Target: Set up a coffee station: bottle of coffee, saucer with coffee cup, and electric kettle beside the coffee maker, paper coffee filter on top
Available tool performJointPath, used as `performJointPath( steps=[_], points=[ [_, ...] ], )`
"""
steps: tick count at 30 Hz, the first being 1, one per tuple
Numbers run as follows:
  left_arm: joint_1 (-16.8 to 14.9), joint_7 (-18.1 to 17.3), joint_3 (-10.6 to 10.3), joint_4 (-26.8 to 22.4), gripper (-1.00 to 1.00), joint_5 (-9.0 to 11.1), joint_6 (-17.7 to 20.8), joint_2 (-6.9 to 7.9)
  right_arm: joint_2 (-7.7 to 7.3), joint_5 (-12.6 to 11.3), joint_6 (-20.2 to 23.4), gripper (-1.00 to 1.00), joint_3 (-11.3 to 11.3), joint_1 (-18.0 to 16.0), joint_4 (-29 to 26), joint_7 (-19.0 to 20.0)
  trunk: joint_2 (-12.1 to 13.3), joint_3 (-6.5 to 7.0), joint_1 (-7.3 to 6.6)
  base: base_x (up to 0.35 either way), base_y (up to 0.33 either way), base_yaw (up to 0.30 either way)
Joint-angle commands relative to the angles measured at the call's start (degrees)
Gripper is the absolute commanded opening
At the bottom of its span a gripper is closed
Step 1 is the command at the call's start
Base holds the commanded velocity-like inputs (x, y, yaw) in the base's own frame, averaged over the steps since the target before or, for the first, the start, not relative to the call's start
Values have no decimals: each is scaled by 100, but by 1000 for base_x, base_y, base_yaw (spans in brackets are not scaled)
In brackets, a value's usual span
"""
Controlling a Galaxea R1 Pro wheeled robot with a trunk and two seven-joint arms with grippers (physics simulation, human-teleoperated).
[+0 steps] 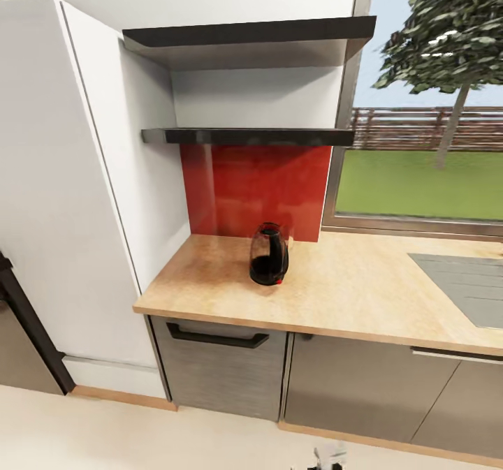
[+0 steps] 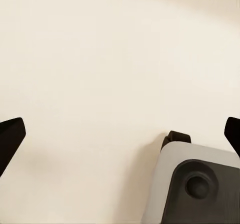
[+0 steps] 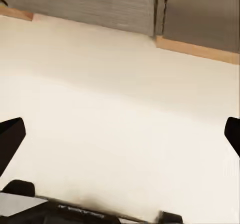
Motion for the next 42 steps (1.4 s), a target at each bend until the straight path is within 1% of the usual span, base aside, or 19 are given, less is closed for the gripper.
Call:
performJointPath(
  steps=[1, 5, 6, 7, 10, 13, 14, 20, 24, 26, 29, 31, 33, 34, 37, 38, 39, 40, 42],
  points=[
    [-5, -29, -73, 33, 100, 36, -25, -11, 93, -57, -577, 100, 37, -6, -308, 12, -9, -11, 2, 0, 0, 0],
    [14, -30, -77, 44, 100, 22, -13, -35, 269, -57, -1472, 100, 29, -10, -731, 15, -9, -11, 2, 0, 0, 0],
    [71, -30, -73, 45, 100, 23, -2, -52, 323, -60, -1731, 100, 19, -13, -1010, 5, -9, -11, 2, 0, 0, 0],
    [111, -30, -72, 46, 100, 23, 2, -71, 342, -63, -1819, 100, 8, -14, -1249, -23, -9, -11, 2, 0, 0, 0],
    [183, -30, -69, 46, 100, 23, 0, -74, 353, -64, -1870, 100, 0, -15, -1607, -130, -9, -11, 2, 0, 0, 0],
    [244, -30, -66, 46, 100, 24, -2, -50, 359, -59, -1896, 100, 1, -17, -2268, -502, -9, -11, 2, 0, 0, 0],
    [271, -30, -66, 46, 100, 24, -3, -38, 358, -57, -1900, 100, 1, -16, -2697, -677, -9, -11, 2, 0, 0, 0],
    [288, -30, -67, 46, 100, 24, -5, -33, 321, -54, -1889, 100, -24, -22, -3621, -762, -9, -11, 2, 0, 0, 0],
    [312, -30, -67, 46, 100, 24, -10, -33, 305, -50, -1880, 100, -30, -23, -3969, -876, -9, -11, 2, 0, 0, 0],
    [323, -30, -67, 46, 100, 24, -11, -33, 298, -47, -1857, 100, -32, -24, -4229, -1068, -9, -11, 2, 0, 0, 0],
    [327, -30, -70, 43, 100, 24, -18, -33, 293, -41, -1761, 100, -32, -24, -4439, -1191, -9, -11, 2, 0, 0, 0],
    [326, -30, -68, 41, 100, 24, -20, -33, 286, -40, -1573, 100, -36, -27, -4503, -1221, -9, -11, 2, 3, 0, 0],
    [328, -30, -70, 45, 100, 24, -15, -26, 273, -39, -901, 100, -49, -128, -4521, -1245, -9, -11, 2, 181, 0, 0],
    [328, -30, -70, 44, 100, 24, -8, -24, 227, -37, -627, 100, -79, -242, -4524, -1247, -9, -11, 2, 313, 0, 0],
    [328, -30, -71, 45, 100, 24, 0, -24, 84, -42, -562, 100, -120, -278, -4524, -1233, -9, -11, 2, 325, 0, 0],
    [328, -30, -71, 45, 100, 24, 2, -24, 9, -44, -551, 100, -126, -285, -4524, -1226, -9, -11, 2, 332, 0, 0],
    [328, -30, -71, 46, 100, 24, 8, -24, -129, -52, -538, 100, -136, -292, -4531, -1221, -9, -11, 2, 336, 0, 0],
    [328, -30, -71, 46, 100, 24, 12, -23, -182, -52, -534, 100, -142, -295, -4532, -1224, -9, -11, 2, 337, 0, 0],
    [328, -30, -72, 42, 100, 24, 17, -24, -213, -49, -532, 100, -154, -296, -4533, -1230, -9, -11, 2, 337, -37, 0]
  ],
)
